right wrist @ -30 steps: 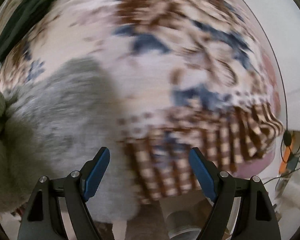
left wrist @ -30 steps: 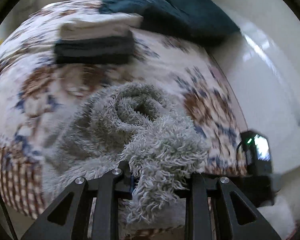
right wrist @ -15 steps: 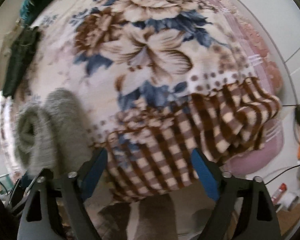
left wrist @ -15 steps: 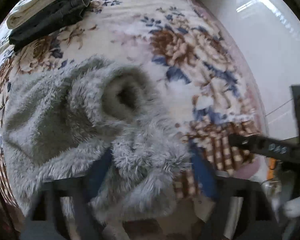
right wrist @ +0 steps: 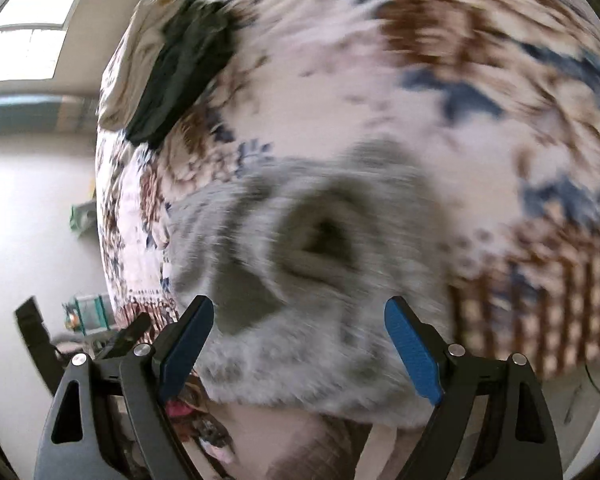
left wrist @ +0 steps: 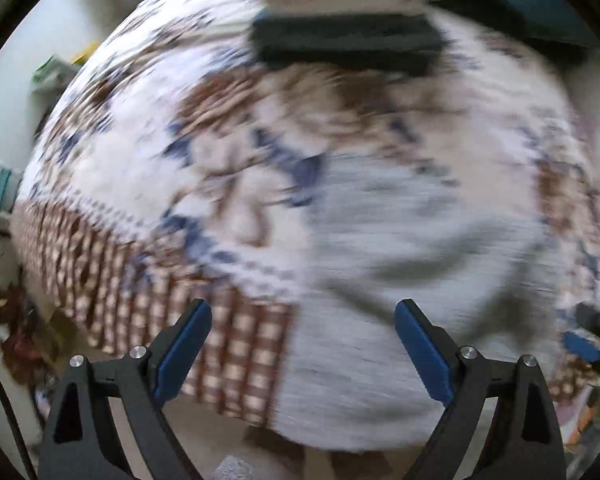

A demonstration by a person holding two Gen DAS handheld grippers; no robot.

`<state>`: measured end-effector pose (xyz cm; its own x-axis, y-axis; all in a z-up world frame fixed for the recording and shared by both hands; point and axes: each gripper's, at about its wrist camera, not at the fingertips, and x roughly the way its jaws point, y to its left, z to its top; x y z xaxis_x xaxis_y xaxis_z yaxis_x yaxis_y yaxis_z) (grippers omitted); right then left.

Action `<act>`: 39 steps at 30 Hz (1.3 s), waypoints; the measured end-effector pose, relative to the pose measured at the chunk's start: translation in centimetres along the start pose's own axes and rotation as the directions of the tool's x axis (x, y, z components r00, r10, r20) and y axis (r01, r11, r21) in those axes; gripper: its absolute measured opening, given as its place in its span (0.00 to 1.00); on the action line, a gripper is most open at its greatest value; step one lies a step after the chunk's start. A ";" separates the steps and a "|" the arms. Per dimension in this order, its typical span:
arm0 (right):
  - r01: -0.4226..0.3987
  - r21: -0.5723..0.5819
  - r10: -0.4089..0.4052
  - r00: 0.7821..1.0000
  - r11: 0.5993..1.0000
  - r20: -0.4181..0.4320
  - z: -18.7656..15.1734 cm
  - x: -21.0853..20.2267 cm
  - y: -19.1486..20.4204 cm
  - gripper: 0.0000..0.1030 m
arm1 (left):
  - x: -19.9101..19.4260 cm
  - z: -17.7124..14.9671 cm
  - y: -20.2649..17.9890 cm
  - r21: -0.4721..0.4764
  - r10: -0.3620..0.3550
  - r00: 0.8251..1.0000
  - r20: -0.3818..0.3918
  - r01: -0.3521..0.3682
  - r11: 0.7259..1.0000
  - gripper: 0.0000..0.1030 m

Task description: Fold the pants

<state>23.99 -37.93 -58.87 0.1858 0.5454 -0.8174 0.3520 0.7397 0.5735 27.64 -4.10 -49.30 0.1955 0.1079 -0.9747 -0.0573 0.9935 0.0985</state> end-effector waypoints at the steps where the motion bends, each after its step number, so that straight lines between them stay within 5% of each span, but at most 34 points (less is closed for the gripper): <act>1: 0.020 -0.037 -0.020 1.000 0.999 0.000 0.4 0.9 1.1 0.87 | 0.7 0.0 0.8 -0.002 0.022 1.000 -0.008 -0.022 1.000 0.91; 3: 0.163 -0.102 -0.166 0.986 0.981 -0.015 1.2 3.5 2.5 0.68 | 1.9 -0.1 1.9 -0.011 0.043 0.999 -0.020 -0.043 0.999 0.91; 4: 0.178 -0.102 -0.181 0.983 0.979 -0.023 1.4 4.4 2.6 0.27 | 2.4 -0.3 2.3 -0.010 0.034 0.999 -0.031 -0.034 0.999 0.91; 5: 0.177 -0.083 -0.180 0.983 0.981 -0.032 1.4 5.0 2.4 0.19 | 2.9 -0.4 2.3 -0.008 0.019 0.999 -0.038 -0.020 1.000 0.91; 8: 0.173 -0.001 -0.173 0.983 0.985 0.055 1.1 2.1 1.2 0.17 | 3.2 -0.7 2.4 -0.009 -0.035 0.998 -0.061 0.034 0.999 0.91; 12: 0.220 0.066 -0.228 0.954 0.973 0.194 0.7 -5.0 -0.7 0.17 | 3.2 -0.9 1.1 0.002 -0.091 0.993 -0.078 0.092 0.996 0.91; 15: 0.234 0.137 -0.245 0.967 0.963 0.069 2.1 -4.2 -4.6 0.21 | 3.9 -1.3 -0.3 0.013 -0.119 0.988 -0.100 0.121 0.993 0.91; 18: 0.085 0.279 -0.065 0.995 0.956 -0.082 2.8 -1.7 -8.7 0.32 | 4.9 -1.5 -1.2 0.039 -0.088 0.989 -0.118 0.093 0.995 0.91; 20: 0.031 0.288 -0.025 0.999 0.957 -0.026 2.0 -3.2 -9.0 0.69 | 5.3 -1.6 -1.2 0.032 -0.092 0.987 -0.132 0.097 0.995 0.91; 22: 0.048 0.269 -0.056 0.998 0.962 0.020 0.3 -4.8 -8.8 0.84 | 5.4 -1.6 -0.8 0.018 -0.101 0.985 -0.136 0.105 0.994 0.91; 26: 0.031 0.342 -0.001 0.996 0.939 -0.087 -3.4 -2.2 -11.2 0.81 | 5.7 -1.6 -0.6 0.006 -0.113 0.983 -0.144 0.115 0.993 0.91; 27: -0.001 0.375 0.045 0.993 0.927 -0.109 -4.4 -0.8 -11.9 0.69 | 5.8 -1.7 -0.6 0.008 -0.112 0.983 -0.144 0.115 0.993 0.91; 28: -0.026 0.403 0.071 0.993 0.915 -0.099 -5.2 -0.2 -12.3 0.16 | 5.8 -1.8 -0.7 0.009 -0.111 0.984 -0.142 0.113 0.994 0.91; 35: -0.013 0.358 0.000 0.999 0.934 0.037 -9.1 -5.9 -10.4 0.15 | 6.2 -2.7 -1.0 0.009 -0.125 0.982 -0.142 0.128 0.992 0.91; 37: 0.092 0.341 -0.079 0.996 0.935 -0.052 -9.6 -4.9 -11.6 0.16 | 6.3 -3.2 -1.4 0.018 -0.131 0.981 -0.145 0.135 0.991 0.91; 39: 0.123 0.353 -0.072 0.985 0.928 -0.156 -9.4 -2.1 -13.3 0.24 | 6.3 -3.5 -2.0 0.038 -0.121 0.982 -0.145 0.127 0.991 0.91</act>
<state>10.28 -45.17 -64.22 0.0150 0.5454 -0.8380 0.6729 0.6144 0.4120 25.56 -5.53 -56.31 0.0569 -0.0193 -0.9982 0.0049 0.9998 -0.0190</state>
